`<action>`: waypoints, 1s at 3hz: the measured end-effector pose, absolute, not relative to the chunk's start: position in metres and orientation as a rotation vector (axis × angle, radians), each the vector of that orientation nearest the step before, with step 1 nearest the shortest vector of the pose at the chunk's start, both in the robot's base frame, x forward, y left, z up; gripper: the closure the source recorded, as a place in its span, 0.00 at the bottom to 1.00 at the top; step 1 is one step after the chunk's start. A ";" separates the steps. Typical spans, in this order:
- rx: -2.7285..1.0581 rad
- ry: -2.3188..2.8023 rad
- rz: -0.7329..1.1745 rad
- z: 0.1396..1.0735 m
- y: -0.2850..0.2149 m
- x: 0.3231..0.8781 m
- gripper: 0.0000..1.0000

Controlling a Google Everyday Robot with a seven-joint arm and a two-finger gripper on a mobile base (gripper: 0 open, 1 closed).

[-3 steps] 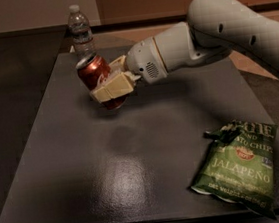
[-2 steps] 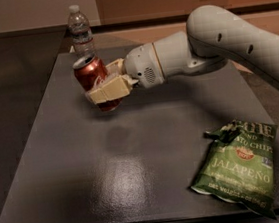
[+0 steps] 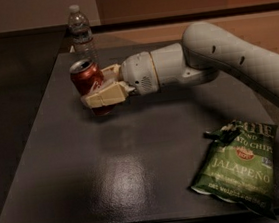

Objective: Place coke can upright

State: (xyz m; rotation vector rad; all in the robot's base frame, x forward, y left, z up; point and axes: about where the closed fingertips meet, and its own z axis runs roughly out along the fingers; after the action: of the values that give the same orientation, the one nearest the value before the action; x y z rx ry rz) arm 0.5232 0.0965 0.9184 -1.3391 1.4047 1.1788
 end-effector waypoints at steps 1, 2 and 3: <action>-1.343 1.359 1.202 0.911 0.099 0.521 1.00; -1.345 1.323 1.220 0.906 0.100 0.520 1.00; -1.348 1.278 1.238 0.901 0.102 0.517 1.00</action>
Offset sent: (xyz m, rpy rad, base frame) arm -0.0037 0.0000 -0.0210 0.0919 -0.0347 0.0586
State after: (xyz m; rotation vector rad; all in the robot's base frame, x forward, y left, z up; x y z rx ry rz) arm 0.5165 0.1016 0.9008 -1.3481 1.2777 1.2375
